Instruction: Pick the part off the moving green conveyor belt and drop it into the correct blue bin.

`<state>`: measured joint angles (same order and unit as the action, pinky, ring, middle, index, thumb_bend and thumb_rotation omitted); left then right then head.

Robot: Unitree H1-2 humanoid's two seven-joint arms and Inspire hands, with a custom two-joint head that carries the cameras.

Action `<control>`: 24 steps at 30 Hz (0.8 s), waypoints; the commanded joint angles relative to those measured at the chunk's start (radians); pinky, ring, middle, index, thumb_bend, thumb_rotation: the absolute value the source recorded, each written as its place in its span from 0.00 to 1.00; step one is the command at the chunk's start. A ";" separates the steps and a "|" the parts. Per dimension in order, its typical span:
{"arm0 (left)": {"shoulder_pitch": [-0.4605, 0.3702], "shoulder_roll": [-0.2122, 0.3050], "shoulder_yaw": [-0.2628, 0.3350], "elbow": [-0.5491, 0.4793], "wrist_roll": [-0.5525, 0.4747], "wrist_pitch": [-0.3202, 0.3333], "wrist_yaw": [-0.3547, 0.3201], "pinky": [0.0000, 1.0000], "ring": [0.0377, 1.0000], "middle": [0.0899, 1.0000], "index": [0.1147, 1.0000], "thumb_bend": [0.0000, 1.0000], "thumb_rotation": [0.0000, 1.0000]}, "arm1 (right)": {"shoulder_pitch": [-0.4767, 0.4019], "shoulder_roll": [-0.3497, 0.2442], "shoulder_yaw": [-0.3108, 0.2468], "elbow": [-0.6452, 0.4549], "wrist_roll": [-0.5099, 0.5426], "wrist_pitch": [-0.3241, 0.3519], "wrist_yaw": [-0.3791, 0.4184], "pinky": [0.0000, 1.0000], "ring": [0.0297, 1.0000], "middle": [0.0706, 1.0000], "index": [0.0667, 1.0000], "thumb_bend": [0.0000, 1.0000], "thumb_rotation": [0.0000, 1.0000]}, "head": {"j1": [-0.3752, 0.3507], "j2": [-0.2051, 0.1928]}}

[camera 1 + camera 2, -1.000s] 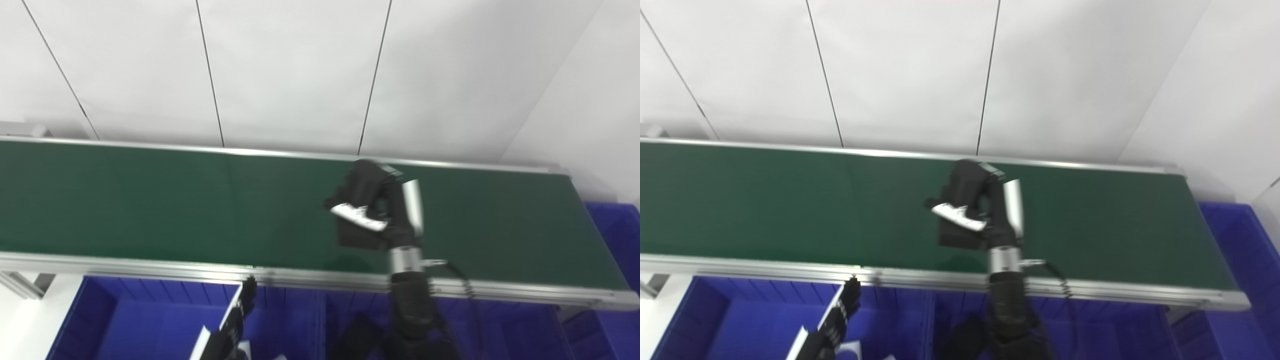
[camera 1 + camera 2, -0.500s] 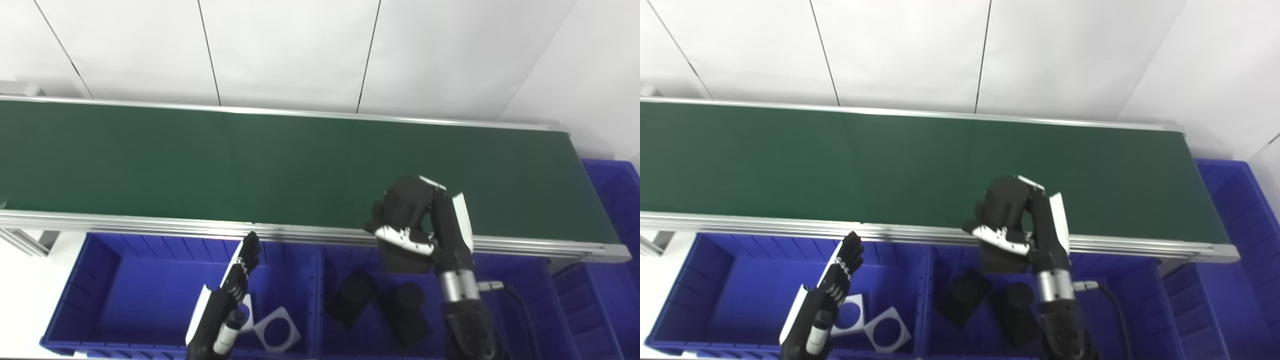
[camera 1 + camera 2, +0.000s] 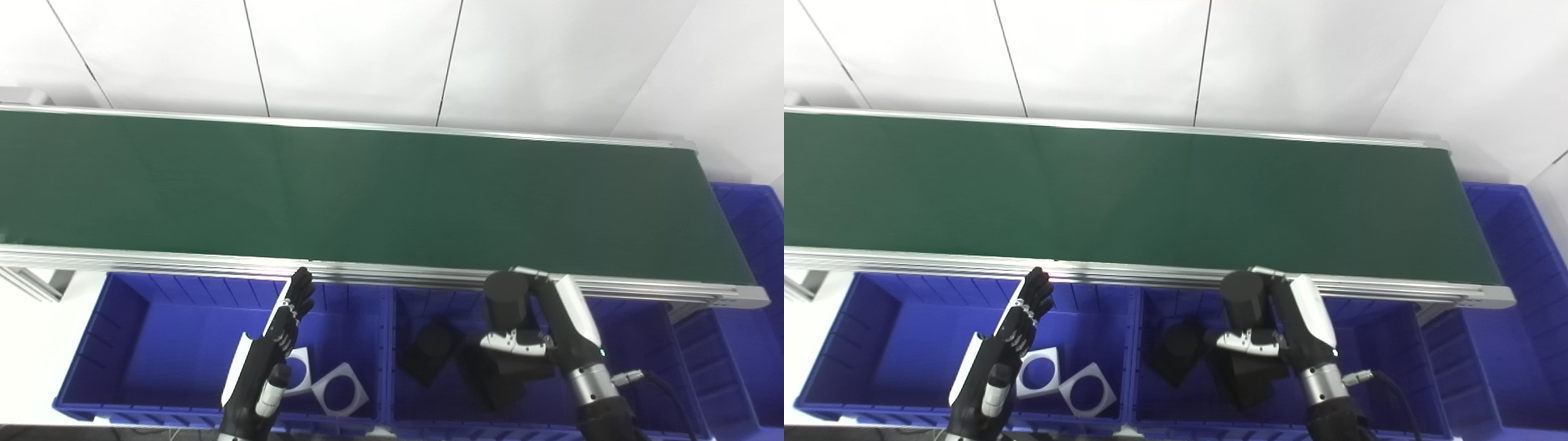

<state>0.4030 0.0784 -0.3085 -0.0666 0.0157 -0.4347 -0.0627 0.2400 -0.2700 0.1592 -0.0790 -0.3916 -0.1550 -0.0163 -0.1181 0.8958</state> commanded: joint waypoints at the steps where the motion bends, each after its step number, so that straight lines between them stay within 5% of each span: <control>1: -0.005 -0.007 0.003 -0.040 -0.010 -0.035 -0.016 0.95 0.97 0.99 0.98 0.78 1.00 | -0.031 -0.008 0.006 0.002 -0.007 -0.050 0.002 0.49 0.46 0.46 0.43 0.52 0.00 | -0.002 -0.001; 8: -0.005 -0.008 0.016 -0.039 -0.013 -0.035 -0.026 0.95 0.97 0.99 0.98 0.78 1.00 | -0.056 -0.015 0.051 0.028 -0.112 0.030 0.043 0.46 0.45 0.46 0.44 0.52 0.00 | -0.011 -0.002; 20: -0.011 -0.005 0.031 -0.027 -0.023 -0.035 -0.045 0.96 0.98 0.99 0.98 0.78 1.00 | -0.089 -0.023 0.134 0.039 -0.311 0.090 0.082 0.56 0.48 0.48 0.42 0.51 0.00 | -0.022 -0.008; 24: -0.013 -0.006 0.035 -0.027 -0.025 -0.035 -0.051 0.96 0.98 0.99 0.98 0.78 0.99 | -0.090 -0.030 0.146 0.035 -0.331 0.089 0.096 0.63 0.68 0.61 0.45 0.51 0.08 | -0.022 -0.006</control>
<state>0.3978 0.0787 -0.2760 -0.0668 0.0040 -0.4347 -0.1013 0.1648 -0.2886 0.3034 -0.0248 -0.7193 -0.0698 0.0800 -0.1411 0.8912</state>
